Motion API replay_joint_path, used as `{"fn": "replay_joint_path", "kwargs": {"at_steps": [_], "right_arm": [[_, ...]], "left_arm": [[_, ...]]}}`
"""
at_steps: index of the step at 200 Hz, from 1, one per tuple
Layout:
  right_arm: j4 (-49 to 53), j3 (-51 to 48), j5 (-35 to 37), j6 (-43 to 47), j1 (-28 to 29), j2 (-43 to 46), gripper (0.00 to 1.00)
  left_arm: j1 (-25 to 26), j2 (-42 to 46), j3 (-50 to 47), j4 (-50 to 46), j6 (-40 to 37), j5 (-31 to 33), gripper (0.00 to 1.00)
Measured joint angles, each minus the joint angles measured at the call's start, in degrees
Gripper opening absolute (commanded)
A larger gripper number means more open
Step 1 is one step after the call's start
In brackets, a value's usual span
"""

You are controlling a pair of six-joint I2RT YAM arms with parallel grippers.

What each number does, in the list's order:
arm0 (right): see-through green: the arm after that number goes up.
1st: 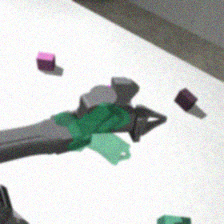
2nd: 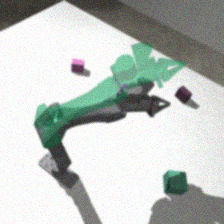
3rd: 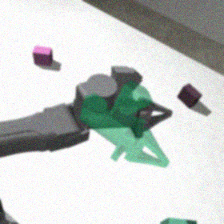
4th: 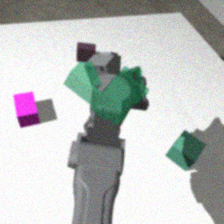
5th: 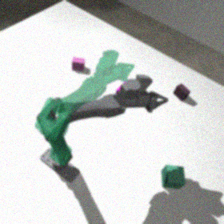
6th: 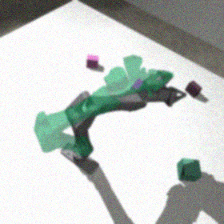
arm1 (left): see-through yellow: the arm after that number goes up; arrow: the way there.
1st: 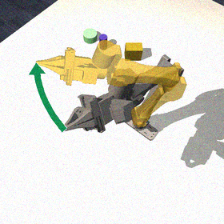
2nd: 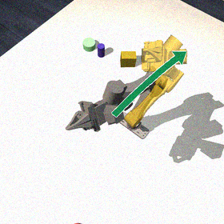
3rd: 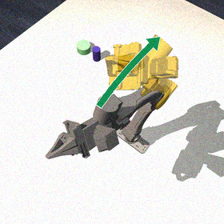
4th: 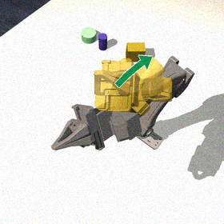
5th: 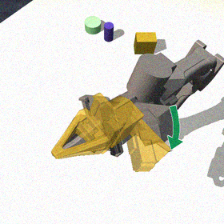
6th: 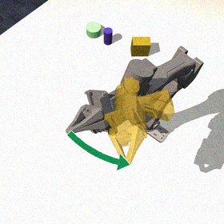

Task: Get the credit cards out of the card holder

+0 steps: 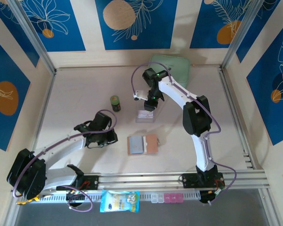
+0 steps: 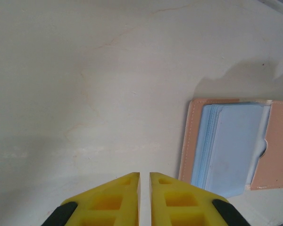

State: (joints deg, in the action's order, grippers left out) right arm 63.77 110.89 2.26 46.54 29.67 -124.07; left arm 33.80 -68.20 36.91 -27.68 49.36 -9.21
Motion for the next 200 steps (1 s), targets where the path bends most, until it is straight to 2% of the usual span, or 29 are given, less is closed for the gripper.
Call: {"fn": "replay_joint_path", "kwargs": {"at_steps": [113,143,200], "right_arm": [[-10.9,-7.2,4.1,-5.7,0.3,2.4,0.30],[-12.3,-9.3,4.2,-6.6,0.7,2.4,0.34],[-13.7,-10.2,4.5,-7.3,0.9,2.4,0.35]], "left_arm": [[0.0,-1.0,0.0,1.5,0.0,-0.4,0.13],[0.0,-1.0,0.0,1.5,0.0,-0.4,0.13],[0.0,-1.0,0.0,1.5,0.0,-0.4,0.13]]}}
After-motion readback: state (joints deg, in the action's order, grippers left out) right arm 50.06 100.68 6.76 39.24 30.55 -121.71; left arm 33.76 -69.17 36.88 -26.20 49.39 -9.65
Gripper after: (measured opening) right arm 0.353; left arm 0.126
